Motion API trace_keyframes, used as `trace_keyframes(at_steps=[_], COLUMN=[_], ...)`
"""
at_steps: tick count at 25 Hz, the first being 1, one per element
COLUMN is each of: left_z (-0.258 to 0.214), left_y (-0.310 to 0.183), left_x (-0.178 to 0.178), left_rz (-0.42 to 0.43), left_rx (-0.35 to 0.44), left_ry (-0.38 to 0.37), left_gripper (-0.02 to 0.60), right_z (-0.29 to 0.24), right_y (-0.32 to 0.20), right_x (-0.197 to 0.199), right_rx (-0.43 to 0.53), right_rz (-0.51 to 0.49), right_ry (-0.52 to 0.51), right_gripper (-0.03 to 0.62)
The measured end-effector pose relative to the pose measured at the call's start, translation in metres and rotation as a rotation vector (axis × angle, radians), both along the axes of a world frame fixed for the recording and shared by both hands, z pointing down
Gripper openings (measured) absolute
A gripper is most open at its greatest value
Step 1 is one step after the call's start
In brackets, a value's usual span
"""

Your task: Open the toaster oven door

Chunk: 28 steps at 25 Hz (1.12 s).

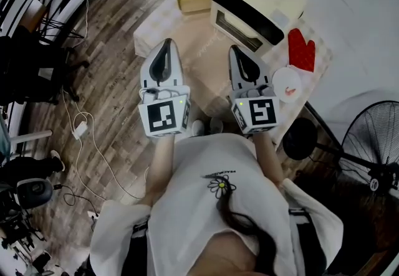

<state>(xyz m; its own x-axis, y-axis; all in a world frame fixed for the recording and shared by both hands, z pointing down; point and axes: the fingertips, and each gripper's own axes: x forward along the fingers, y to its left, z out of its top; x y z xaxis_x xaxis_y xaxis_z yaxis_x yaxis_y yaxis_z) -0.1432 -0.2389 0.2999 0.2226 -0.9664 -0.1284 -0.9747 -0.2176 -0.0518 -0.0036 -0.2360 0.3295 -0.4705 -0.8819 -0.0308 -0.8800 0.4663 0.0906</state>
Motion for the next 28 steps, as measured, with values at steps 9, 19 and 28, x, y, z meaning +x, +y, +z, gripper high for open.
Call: trace_keyframes(at_steps=[9,19,28], left_z=[0.013,0.023,0.030], left_y=[-0.006,-0.013,-0.015], left_x=[0.009,0.021,0.029], left_rz=[0.017,0.059,0.090], left_rx=[-0.027,-0.056,-0.099], left_ry=[0.018,0.014,0.021], left_gripper=[0.015,0.017,0.017], right_z=[-0.048,-0.058,-0.012], right_y=[-0.032,-0.083,-0.135], right_x=[0.003,0.023,0.048], right_rx=[0.065,0.043,-0.162], right_rz=[-0.124,-0.199,-0.211], right_ry=[0.119,0.515,0.761], right_gripper=[0.047,0.153,0.189])
